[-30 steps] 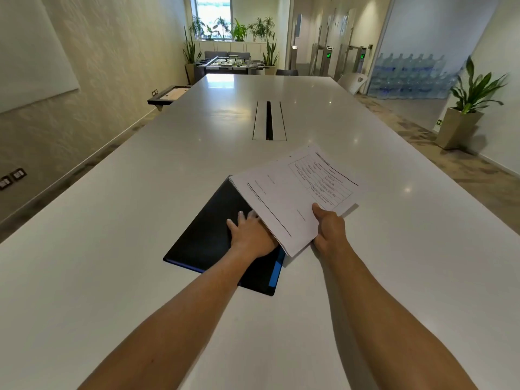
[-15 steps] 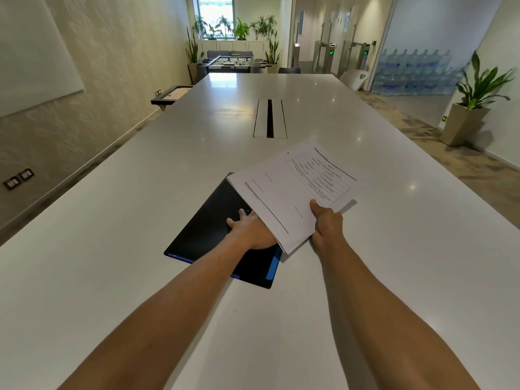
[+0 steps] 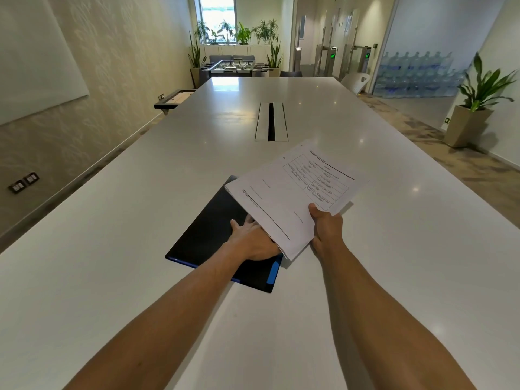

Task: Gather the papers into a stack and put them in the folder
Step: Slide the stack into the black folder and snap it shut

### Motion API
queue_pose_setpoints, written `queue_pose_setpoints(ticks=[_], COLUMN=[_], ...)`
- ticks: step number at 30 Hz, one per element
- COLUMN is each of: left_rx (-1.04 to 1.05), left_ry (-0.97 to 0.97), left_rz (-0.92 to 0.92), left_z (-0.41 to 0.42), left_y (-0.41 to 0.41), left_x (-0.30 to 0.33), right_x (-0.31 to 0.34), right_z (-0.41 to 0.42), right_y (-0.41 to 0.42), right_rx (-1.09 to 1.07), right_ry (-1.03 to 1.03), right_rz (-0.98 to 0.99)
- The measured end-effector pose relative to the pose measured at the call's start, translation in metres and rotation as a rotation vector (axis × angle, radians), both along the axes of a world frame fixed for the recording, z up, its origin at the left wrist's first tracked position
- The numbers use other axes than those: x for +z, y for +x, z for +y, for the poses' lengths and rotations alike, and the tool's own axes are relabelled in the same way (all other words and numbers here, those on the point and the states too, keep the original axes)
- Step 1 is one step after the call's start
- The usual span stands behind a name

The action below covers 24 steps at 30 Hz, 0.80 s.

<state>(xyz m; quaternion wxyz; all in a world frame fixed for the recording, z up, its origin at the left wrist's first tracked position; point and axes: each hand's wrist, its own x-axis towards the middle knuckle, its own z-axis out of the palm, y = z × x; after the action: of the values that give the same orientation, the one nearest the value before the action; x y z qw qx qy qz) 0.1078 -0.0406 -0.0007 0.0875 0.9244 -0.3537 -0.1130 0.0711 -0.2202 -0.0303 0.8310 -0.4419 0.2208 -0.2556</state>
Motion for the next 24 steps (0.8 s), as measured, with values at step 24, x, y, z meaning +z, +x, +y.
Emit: queue_pose_setpoints(ticks=[24], left_rx=[0.028], left_ry=[-0.079], left_rz=[0.111], left_z=[0.007], left_y=[-0.009], left_x=[0.009], right_x=[0.000], right_z=[-0.001], right_y=[-0.001], right_rx=[0.003], right_ry=[0.007], right_rz=[-0.017])
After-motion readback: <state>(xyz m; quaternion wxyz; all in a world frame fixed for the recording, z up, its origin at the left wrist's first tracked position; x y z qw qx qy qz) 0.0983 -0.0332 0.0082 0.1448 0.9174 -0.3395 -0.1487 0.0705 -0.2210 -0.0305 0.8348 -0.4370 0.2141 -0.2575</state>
